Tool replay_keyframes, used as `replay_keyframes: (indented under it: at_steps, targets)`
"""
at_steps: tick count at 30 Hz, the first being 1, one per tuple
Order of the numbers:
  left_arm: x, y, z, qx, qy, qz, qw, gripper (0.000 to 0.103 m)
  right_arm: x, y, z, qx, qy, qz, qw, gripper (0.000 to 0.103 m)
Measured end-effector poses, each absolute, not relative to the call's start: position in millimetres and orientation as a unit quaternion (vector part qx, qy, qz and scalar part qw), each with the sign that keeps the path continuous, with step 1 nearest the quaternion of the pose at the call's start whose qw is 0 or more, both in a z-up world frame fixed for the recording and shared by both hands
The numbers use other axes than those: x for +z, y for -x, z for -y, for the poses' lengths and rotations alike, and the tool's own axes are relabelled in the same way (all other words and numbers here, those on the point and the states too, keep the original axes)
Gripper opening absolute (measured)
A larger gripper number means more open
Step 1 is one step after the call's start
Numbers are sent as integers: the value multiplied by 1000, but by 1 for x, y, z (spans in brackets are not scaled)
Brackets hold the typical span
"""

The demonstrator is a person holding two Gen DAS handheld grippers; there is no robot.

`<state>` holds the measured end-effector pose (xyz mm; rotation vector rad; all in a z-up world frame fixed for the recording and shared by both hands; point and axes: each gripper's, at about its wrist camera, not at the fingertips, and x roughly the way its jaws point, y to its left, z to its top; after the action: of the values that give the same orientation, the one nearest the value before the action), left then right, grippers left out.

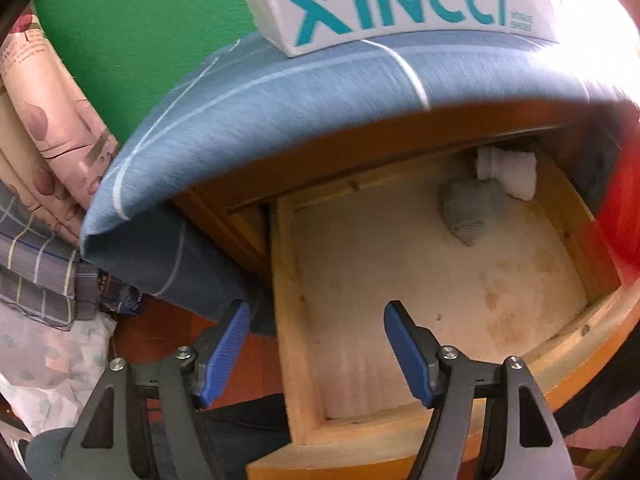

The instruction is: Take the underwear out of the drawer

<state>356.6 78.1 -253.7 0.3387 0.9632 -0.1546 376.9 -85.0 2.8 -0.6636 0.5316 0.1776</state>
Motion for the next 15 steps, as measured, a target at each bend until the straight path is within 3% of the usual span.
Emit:
replay_keyframes:
  at_steps: [3, 5, 6, 7, 9, 12, 13, 15]
  targets:
    - [-260, -362, -75, -91, -131, -487, 859, 72, -17, -371, 97, 102, 294, -290, 905, 7]
    - [-256, -360, -82, -80, -126, -478, 866, 72, -34, -357, 110, 128, 269, -317, 901, 11]
    - [-253, -360, -86, -81, -117, -476, 868, 72, -42, -344, 119, 153, 242, -334, 898, 18]
    - [-249, -360, -93, -86, -97, -476, 870, 72, -48, -337, 122, 159, 237, -348, 893, 42]
    - [-248, -360, -96, -79, -86, -473, 873, 72, -81, -320, 125, 188, 259, -403, 857, 79]
    - [-252, -358, -90, -78, -101, -475, 871, 72, -149, -297, 127, 206, 310, -475, 797, 78]
    - [-254, -357, -87, -78, -109, -475, 870, 72, -171, -298, 129, 203, 302, -508, 781, 63]
    - [-254, -353, -78, -79, -132, -466, 871, 72, -205, -308, 134, 209, 261, -543, 770, 53]
